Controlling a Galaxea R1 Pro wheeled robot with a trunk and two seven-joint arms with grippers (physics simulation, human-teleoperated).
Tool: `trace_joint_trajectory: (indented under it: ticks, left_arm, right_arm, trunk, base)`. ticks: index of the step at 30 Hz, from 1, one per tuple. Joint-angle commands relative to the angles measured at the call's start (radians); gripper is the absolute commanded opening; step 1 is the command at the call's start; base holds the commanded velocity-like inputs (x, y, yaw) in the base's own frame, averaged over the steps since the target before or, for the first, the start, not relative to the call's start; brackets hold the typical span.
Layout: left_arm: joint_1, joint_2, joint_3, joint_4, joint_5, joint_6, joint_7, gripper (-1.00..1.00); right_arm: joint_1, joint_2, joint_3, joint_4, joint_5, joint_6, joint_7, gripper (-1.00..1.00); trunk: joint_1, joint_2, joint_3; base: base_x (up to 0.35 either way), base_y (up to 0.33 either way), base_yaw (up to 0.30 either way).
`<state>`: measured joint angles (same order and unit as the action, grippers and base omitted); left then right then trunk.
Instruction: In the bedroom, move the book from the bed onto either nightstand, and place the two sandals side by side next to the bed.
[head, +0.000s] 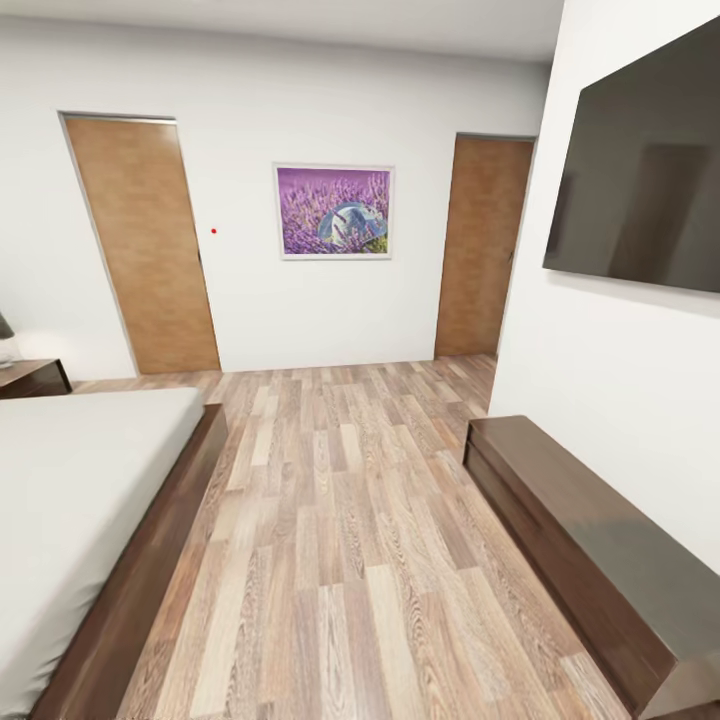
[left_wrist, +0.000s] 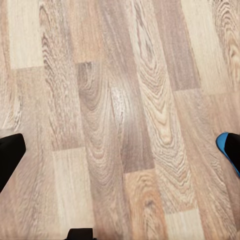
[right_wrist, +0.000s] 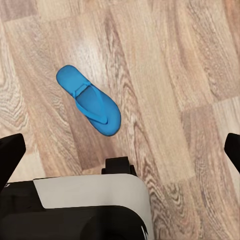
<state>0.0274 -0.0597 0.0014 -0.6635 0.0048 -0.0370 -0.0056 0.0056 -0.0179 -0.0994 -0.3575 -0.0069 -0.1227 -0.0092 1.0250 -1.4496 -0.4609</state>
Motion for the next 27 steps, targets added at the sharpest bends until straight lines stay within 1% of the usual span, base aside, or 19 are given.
trace_joint_trajectory:
  ticks: [1,7,21,27]
  left_arm:
    - [0.0,0.0,0.0,-0.001,0.001,-0.002,-0.001,1.0]
    - [0.0,0.0,0.0,-0.001,0.001,-0.002,-0.001,1.0]
    - [0.0,0.001,0.002,-0.001,0.001,-0.001,-0.001,1.0]
    - [0.0,0.001,0.002,-0.001,0.001,-0.002,-0.001,1.0]
  right_arm:
    - [0.001,0.001,-0.002,-0.001,-0.001,-0.002,-0.001,1.0]
    - [0.001,0.001,-0.002,-0.001,-0.001,-0.002,-0.001,1.0]
    - [0.001,0.001,-0.002,-0.001,-0.001,-0.002,0.0,1.0]
    - [0.001,0.001,-0.002,-0.001,-0.001,-0.002,-0.001,1.0]
  trunk:
    - [0.0,0.0,-0.001]
    - [0.0,0.0,-0.001]
    - [0.0,0.0,-0.001]
    - [0.0,0.0,-0.001]
  base:
    - [0.0,0.0,0.127]
    - [0.0,0.0,0.052]
    - [0.0,0.0,0.003]
    - [-0.14,0.0,0.0]
